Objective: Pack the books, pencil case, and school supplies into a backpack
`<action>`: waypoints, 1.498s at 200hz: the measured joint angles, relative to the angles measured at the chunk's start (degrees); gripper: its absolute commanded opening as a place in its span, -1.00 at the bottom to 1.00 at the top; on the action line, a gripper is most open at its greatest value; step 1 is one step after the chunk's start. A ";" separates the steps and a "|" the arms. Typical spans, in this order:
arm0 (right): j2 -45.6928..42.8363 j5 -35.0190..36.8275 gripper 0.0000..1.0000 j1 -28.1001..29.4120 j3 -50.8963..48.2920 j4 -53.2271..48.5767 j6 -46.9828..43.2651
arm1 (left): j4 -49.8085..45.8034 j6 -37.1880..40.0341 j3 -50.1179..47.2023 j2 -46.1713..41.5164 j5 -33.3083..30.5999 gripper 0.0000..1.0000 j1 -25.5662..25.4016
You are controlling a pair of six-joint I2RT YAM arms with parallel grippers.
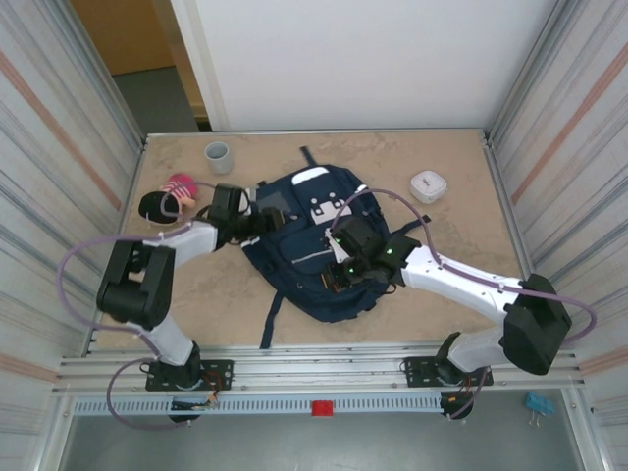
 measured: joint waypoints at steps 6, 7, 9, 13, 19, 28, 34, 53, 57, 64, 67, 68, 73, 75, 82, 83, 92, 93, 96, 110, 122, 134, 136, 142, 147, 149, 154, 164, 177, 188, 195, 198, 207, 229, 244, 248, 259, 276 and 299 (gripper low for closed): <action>0.55 0.00 -1.00 0.11 0.02 0.96 0.15 | 0.04 -0.02 2.89 1.97 1.01 0.62 0.46; 0.61 -0.02 -1.00 0.11 0.02 1.03 0.17 | 0.02 -0.04 3.17 2.16 1.14 0.63 0.50; 0.74 -0.02 -1.00 0.13 0.02 1.31 0.26 | 0.00 -0.04 4.07 2.71 1.40 0.63 0.66; 1.07 0.02 -1.00 0.24 0.02 1.77 0.39 | 0.11 -0.04 5.70 3.67 1.86 0.62 0.98; 1.51 0.04 -1.00 0.26 0.02 2.49 0.57 | 0.04 -0.07 7.67 4.57 2.47 0.63 1.40; 2.03 0.15 -1.00 0.28 0.04 3.34 1.07 | -0.46 -0.28 9.68 4.92 3.17 0.62 1.88; 2.36 0.22 -1.00 0.28 0.09 3.78 1.33 | -0.61 -0.63 10.40 4.66 3.72 0.62 2.19; 3.43 0.46 -1.00 0.26 0.85 4.31 1.60 | -1.95 -3.80 9.44 1.20 5.84 0.63 2.64; 3.61 0.44 -1.00 0.22 1.01 4.44 1.64 | -1.92 -4.70 8.37 0.07 6.19 0.62 2.62; 3.80 0.42 -1.00 0.17 1.11 4.68 1.77 | -2.27 -6.75 6.03 -2.62 7.02 0.61 2.54; 3.85 0.42 -1.00 0.15 1.11 4.81 1.77 | -2.69 -8.31 4.50 -4.48 7.54 0.61 2.51; 3.89 0.42 -1.00 0.13 1.11 4.83 1.79 | -2.69 -8.52 4.20 -4.79 7.58 0.61 2.49; 3.96 0.37 -1.00 0.00 1.11 4.90 1.79 | -3.19 -10.38 1.88 -7.48 8.15 0.60 2.38; 4.00 0.35 -1.00 -0.04 1.11 4.92 1.79 | -3.30 -11.19 0.83 -8.52 8.33 0.59 2.32; 4.11 0.31 -1.00 -0.09 1.11 5.03 1.79 | -4.00 -13.97 -2.56 -12.55 8.85 0.56 2.03; 4.11 0.31 -1.00 -0.09 1.11 5.03 1.79 | -4.11 -14.14 -2.89 -12.92 8.85 0.56 2.03; 4.17 0.13 -1.00 -0.09 1.11 5.11 1.79 | -5.40 -18.23 -6.93 -18.49 9.01 0.50 1.27; 4.20 0.11 -1.00 -0.09 1.11 5.11 1.79 | -5.64 -18.99 -7.50 -19.37 8.98 0.50 1.07; 4.22 0.13 -1.00 -0.11 1.11 5.14 1.79 | -5.95 -19.82 -8.55 -20.76 8.83 0.47 0.74; 4.33 0.07 -1.00 -0.20 1.11 5.22 1.79 | -7.32 -26.03 -13.03 -28.30 7.89 0.32 -2.12; 4.35 -0.04 -1.00 -0.20 1.11 5.35 1.79 | -7.41 -31.71 -15.78 -33.44 6.67 0.22 -5.25; 4.35 -0.11 -1.00 -0.20 1.11 5.51 1.79 | -6.54 -37.31 -18.34 -37.22 5.33 0.18 -8.31; 4.35 -0.11 -1.00 -0.20 1.11 5.53 1.79 | -6.32 -37.94 -18.75 -37.70 5.20 0.18 -8.79; 4.35 -0.13 -1.00 -0.20 1.11 5.55 1.79 | -5.77 -40.68 -19.85 -38.73 4.50 0.16 -10.14; 4.35 -0.20 -1.00 -0.20 1.11 5.55 1.79 | -5.31 -42.71 -20.57 -39.15 3.96 0.14 -11.06; 4.35 -0.24 -1.00 -0.20 1.11 5.55 1.79 | -5.09 -43.32 -20.79 -39.21 3.74 0.13 -11.41; 4.35 -0.28 -1.00 -0.20 1.11 5.55 1.77 | -4.79 -45.03 -21.24 -39.21 3.26 0.12 -12.17; 4.37 -0.28 -1.00 -0.20 1.11 5.57 1.77 | -4.42 -47.63 -21.90 -38.86 2.38 0.07 -13.49; 4.37 -0.33 -1.00 -0.20 1.11 5.70 1.79 | -3.80 -50.36 -22.21 -37.99 1.51 0.03 -14.82; 4.37 -0.35 -1.00 -0.20 1.11 5.97 1.77 | -2.82 -52.22 -22.23 -36.98 1.07 0.00 -15.65; 4.37 -0.42 -1.00 -0.20 1.11 6.01 1.77 | -2.23 -52.89 -22.23 -36.37 0.90 -0.02 -16.04; 4.37 -0.48 -1.00 -0.20 1.11 6.03 1.77 | -1.92 -53.22 -22.23 -36.11 0.79 -0.03 -16.17; 4.37 -0.50 -1.00 -0.20 1.09 6.03 1.77 | -1.16 -54.25 -22.23 -35.17 0.74 -0.04 -16.57; 4.37 -0.74 -1.00 -0.20 1.09 6.12 1.77 | 1.29 -55.87 -22.23 -32.76 0.74 -0.06 -17.22; 4.37 -1.16 -1.00 -0.20 1.09 6.38 1.77 | 2.54 -56.61 -22.23 -31.08 0.74 -0.13 -17.70; 4.37 -1.22 -1.00 -0.20 1.09 6.45 1.77 | 2.86 -56.87 -22.23 -30.58 0.74 -0.16 -17.86; 4.37 -1.42 -1.00 -0.20 1.09 6.58 1.77 | 3.56 -57.20 -22.21 -29.44 0.70 -0.25 -18.29; 4.37 -1.57 -1.00 -0.20 1.09 6.93 1.77 | 4.37 -57.64 -21.97 -27.78 0.74 -0.52 -18.97; 4.35 -1.57 -1.00 -0.20 1.09 7.04 1.75 | 4.94 -58.42 -21.73 -26.82 0.74 -0.92 -18.97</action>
